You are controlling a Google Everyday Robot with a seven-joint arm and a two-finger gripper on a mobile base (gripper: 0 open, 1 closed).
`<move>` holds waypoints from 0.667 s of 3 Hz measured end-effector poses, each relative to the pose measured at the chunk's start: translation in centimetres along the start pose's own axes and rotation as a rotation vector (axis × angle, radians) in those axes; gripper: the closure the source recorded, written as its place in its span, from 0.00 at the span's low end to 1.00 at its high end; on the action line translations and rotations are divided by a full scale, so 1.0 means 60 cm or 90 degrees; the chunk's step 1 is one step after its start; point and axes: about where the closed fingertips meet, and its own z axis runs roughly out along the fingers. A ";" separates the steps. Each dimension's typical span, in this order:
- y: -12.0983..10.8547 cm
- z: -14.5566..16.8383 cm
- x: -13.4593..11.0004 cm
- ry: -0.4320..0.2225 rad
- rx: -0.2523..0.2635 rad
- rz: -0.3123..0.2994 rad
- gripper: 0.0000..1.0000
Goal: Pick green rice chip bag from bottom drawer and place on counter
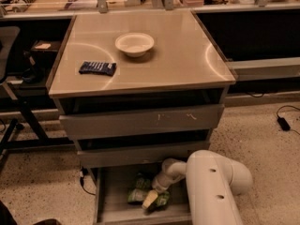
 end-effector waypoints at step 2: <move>-0.006 0.001 -0.001 -0.001 0.001 0.002 0.43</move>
Offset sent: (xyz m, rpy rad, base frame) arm 0.0031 -0.0009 -0.0014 0.0000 0.0004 -0.0039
